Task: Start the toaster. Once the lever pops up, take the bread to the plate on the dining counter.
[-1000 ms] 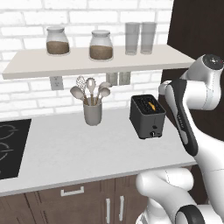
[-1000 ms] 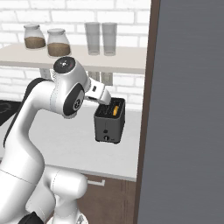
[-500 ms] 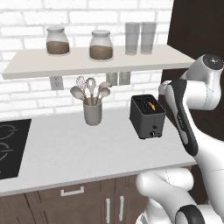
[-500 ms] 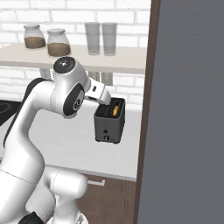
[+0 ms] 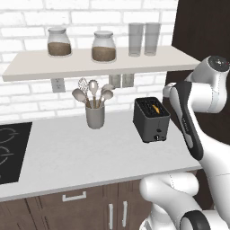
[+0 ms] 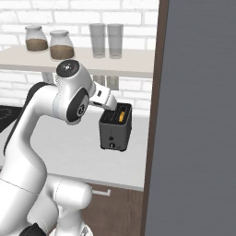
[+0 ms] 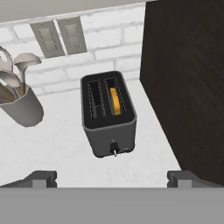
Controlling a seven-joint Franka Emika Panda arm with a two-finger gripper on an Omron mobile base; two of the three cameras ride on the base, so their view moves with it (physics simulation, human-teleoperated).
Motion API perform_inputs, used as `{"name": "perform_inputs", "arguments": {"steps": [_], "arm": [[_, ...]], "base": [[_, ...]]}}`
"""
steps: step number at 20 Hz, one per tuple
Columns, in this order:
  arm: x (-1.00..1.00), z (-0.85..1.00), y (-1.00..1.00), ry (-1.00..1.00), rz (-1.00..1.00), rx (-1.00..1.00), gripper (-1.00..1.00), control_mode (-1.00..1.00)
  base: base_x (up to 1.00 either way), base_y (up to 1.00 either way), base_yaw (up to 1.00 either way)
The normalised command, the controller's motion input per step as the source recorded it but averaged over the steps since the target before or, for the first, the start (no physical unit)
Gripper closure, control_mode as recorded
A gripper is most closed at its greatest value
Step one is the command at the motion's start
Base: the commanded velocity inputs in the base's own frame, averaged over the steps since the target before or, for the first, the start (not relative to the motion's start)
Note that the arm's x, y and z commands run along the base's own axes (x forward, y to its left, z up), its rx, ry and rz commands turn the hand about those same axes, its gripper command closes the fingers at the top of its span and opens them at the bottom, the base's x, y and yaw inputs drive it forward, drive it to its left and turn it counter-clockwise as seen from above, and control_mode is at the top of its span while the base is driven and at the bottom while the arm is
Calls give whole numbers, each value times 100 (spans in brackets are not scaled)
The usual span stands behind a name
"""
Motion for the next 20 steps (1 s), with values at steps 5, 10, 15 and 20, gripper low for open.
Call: {"name": "perform_inputs", "arguments": {"steps": [5, 10, 15, 20], "arm": [[0, 0, 0, 0, 0, 0, -100, -100], [0, 0, 0, 0, 0, 0, -100, -100], [0, 0, 0, 0, 0, 0, -100, -100], [0, 0, 0, 0, 0, 0, -100, -100]], "base": [[0, 0, 0], [0, 0, 0], [0, 0, 0], [0, 0, 0]]}}
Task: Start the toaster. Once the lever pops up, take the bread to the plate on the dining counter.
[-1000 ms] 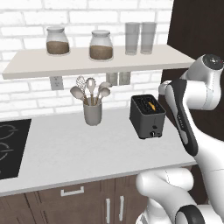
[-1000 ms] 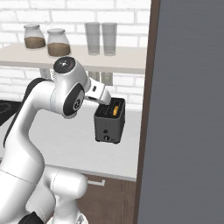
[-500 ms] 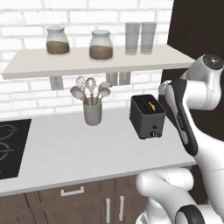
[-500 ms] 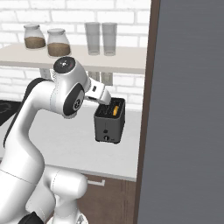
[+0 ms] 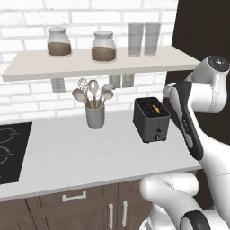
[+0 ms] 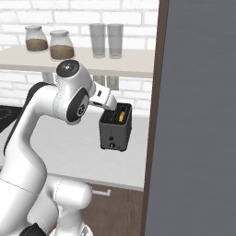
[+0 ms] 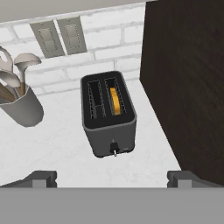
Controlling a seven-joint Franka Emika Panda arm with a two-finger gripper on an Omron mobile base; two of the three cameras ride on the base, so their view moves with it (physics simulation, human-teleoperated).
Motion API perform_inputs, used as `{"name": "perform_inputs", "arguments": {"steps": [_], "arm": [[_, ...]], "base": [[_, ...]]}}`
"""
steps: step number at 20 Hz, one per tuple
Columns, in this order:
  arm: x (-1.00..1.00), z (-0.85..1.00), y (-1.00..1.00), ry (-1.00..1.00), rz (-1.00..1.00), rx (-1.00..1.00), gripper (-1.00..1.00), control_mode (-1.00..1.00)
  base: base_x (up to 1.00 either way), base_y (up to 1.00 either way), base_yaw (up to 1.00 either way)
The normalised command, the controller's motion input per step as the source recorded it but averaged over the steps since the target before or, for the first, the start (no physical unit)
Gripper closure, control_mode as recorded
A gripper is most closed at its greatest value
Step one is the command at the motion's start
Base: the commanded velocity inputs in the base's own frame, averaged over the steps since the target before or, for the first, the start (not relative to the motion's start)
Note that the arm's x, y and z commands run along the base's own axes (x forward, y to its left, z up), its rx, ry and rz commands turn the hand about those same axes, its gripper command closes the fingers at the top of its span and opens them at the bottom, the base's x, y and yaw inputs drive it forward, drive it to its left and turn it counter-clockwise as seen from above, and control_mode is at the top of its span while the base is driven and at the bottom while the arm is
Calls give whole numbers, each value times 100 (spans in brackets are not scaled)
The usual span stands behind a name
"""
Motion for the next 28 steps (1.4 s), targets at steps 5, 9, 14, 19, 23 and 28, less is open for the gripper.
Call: {"name": "perform_inputs", "arguments": {"steps": [5, 9, 14, 19, 23, 28], "arm": [[0, 0, 0, 0, 0, 0, -100, -100], [0, 0, 0, 0, 0, 0, -100, -100], [0, 0, 0, 0, 0, 0, -100, -100], [0, 0, 0, 0, 0, 0, -100, -100], [0, 0, 0, 0, 0, 0, -100, -100], [0, 0, 0, 0, 0, 0, -100, -100]], "base": [[0, 0, 0], [0, 0, 0], [0, 0, 0], [0, 0, 0], [0, 0, 0], [0, 0, 0]]}}
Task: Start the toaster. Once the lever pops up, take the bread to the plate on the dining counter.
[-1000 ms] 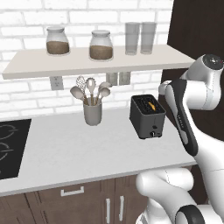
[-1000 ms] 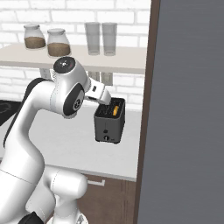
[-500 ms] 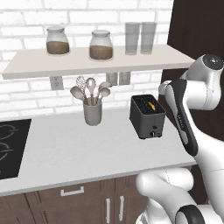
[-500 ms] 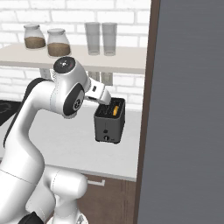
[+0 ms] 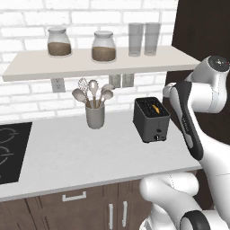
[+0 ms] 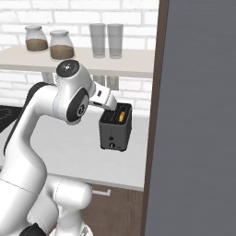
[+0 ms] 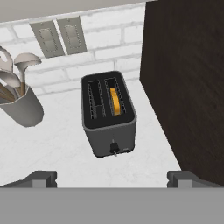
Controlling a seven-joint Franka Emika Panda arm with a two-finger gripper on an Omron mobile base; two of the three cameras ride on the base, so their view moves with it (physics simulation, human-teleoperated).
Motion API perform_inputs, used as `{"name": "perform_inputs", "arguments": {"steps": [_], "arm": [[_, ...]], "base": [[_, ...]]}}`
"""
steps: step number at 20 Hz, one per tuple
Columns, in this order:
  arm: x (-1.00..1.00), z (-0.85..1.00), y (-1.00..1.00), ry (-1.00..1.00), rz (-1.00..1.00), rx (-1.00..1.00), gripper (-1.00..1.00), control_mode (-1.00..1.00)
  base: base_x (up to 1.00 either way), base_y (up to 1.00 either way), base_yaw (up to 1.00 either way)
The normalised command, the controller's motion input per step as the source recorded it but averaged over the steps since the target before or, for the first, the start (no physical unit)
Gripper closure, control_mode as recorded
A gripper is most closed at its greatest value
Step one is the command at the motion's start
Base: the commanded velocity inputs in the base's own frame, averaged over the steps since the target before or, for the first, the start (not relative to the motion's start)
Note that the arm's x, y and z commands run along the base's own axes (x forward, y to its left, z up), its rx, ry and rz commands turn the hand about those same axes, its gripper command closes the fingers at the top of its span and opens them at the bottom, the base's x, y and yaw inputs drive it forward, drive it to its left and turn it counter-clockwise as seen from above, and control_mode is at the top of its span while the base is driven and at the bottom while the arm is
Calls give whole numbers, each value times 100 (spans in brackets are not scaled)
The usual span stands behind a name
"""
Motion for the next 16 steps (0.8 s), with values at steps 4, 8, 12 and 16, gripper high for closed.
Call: {"name": "perform_inputs", "arguments": {"steps": [4, 8, 12, 16], "arm": [[0, 0, 0, 0, 0, 0, -100, -100], [0, 0, 0, 0, 0, 0, -100, -100], [0, 0, 0, 0, 0, 0, -100, -100], [0, 0, 0, 0, 0, 0, -100, -100]], "base": [[0, 0, 0], [0, 0, 0], [0, 0, 0], [0, 0, 0]]}}
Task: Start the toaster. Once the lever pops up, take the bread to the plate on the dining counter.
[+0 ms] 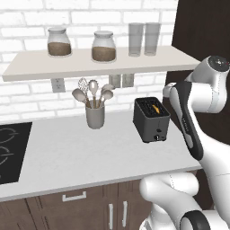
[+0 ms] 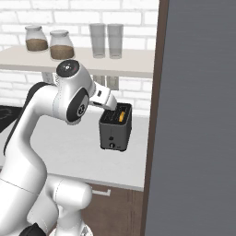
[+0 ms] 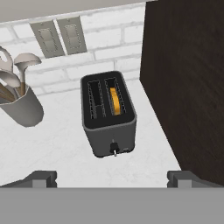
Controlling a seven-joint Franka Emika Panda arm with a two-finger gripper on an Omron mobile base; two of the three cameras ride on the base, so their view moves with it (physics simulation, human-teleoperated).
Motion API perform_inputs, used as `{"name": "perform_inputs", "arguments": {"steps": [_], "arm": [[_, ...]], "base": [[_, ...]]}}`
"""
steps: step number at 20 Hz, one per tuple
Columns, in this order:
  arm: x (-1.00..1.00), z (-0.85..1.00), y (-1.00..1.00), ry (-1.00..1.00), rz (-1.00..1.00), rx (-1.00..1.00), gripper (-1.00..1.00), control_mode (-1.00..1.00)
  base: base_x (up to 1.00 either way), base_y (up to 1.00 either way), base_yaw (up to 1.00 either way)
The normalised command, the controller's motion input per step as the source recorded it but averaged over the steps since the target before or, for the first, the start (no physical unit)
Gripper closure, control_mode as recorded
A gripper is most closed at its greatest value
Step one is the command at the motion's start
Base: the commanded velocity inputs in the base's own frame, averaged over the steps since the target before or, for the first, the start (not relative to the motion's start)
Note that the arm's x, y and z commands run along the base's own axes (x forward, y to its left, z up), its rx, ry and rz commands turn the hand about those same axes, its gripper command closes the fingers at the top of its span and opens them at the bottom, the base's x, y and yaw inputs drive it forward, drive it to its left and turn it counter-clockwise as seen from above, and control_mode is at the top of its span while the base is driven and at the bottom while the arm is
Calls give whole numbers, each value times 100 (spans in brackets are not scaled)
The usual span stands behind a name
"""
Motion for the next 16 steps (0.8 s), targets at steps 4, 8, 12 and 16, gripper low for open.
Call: {"name": "perform_inputs", "arguments": {"steps": [4, 8, 12, 16], "arm": [[0, 0, 0, 0, 0, 0, -100, -100], [0, 0, 0, 0, 0, 0, -100, -100], [0, 0, 0, 0, 0, 0, -100, -100], [0, 0, 0, 0, 0, 0, -100, -100]], "base": [[0, 0, 0], [0, 0, 0], [0, 0, 0], [0, 0, 0]]}}
